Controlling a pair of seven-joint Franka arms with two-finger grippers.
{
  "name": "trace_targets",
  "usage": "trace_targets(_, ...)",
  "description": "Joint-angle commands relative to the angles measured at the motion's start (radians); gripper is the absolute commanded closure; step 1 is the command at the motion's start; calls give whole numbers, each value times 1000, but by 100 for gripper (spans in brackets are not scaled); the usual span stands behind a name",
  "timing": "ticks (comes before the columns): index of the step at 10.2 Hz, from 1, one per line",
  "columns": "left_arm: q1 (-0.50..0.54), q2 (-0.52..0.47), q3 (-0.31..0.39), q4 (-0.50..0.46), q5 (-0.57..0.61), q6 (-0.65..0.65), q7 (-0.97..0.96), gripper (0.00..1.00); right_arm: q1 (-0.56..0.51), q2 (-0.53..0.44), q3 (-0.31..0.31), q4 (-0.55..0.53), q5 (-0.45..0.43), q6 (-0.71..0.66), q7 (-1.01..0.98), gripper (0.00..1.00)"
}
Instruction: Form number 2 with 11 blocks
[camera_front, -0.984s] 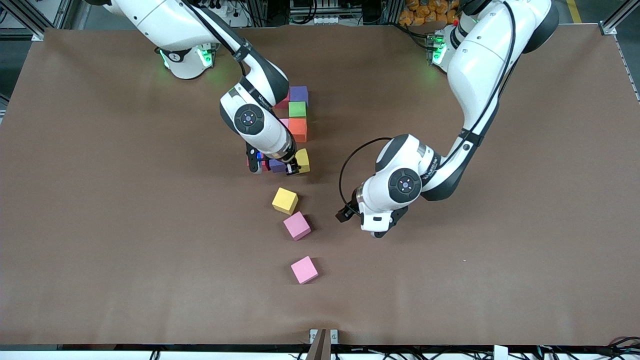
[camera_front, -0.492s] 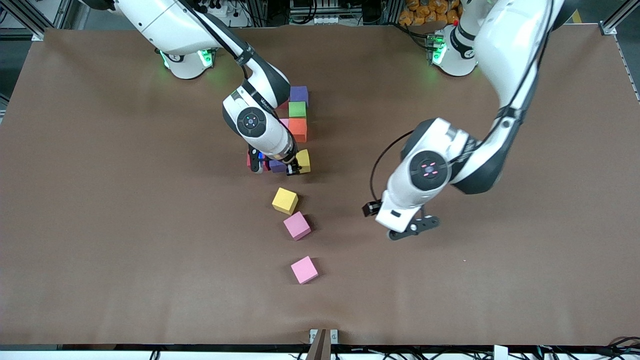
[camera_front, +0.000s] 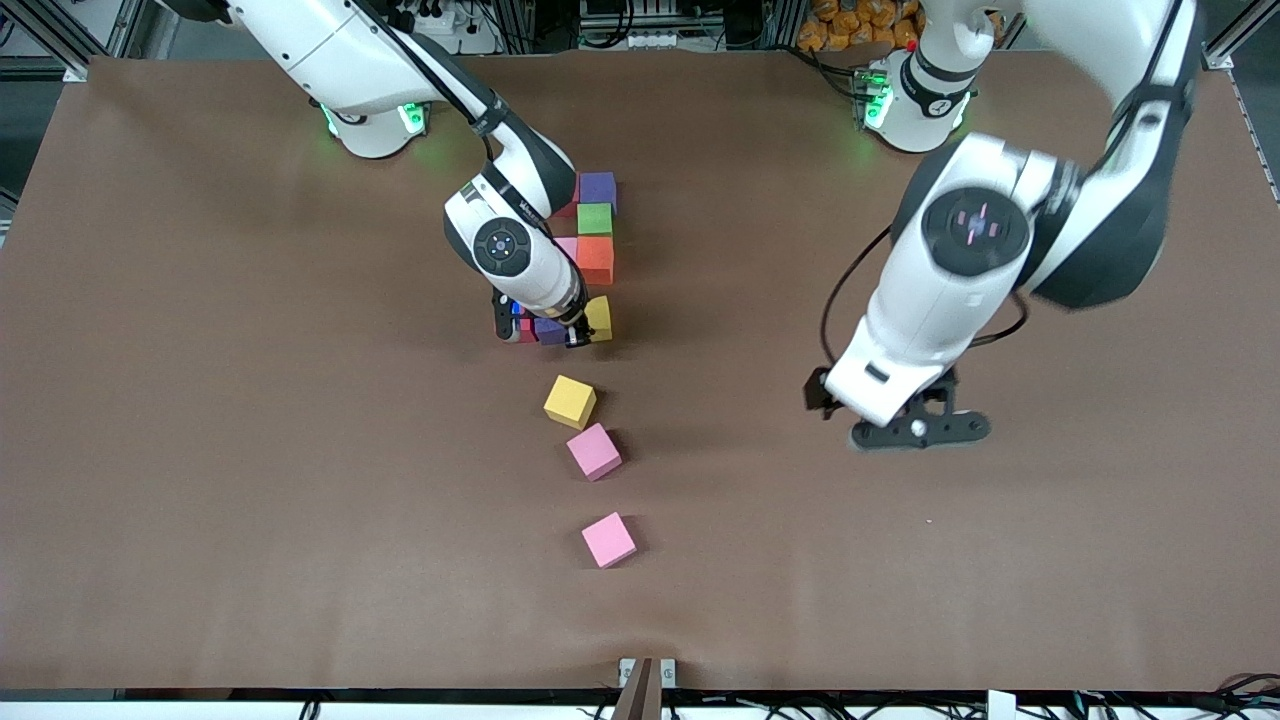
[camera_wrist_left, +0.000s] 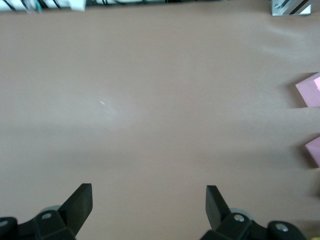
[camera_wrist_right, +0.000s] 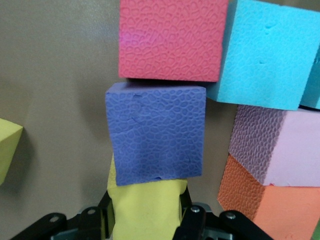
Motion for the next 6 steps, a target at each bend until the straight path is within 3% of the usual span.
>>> trace_targets(1,1,-136,71,-33,9,-19,127,0,4,-15,-12,-19,-22,14,34,100)
trace_targets(3,50,-215,79,-44,-15,-38,171,0,4,-17,-13,-20,-22,14,66,100)
trace_targets(6,179,-321,87,-82,-174,-51,364,0,5,-17,-11,-25,-22,14,77,100)
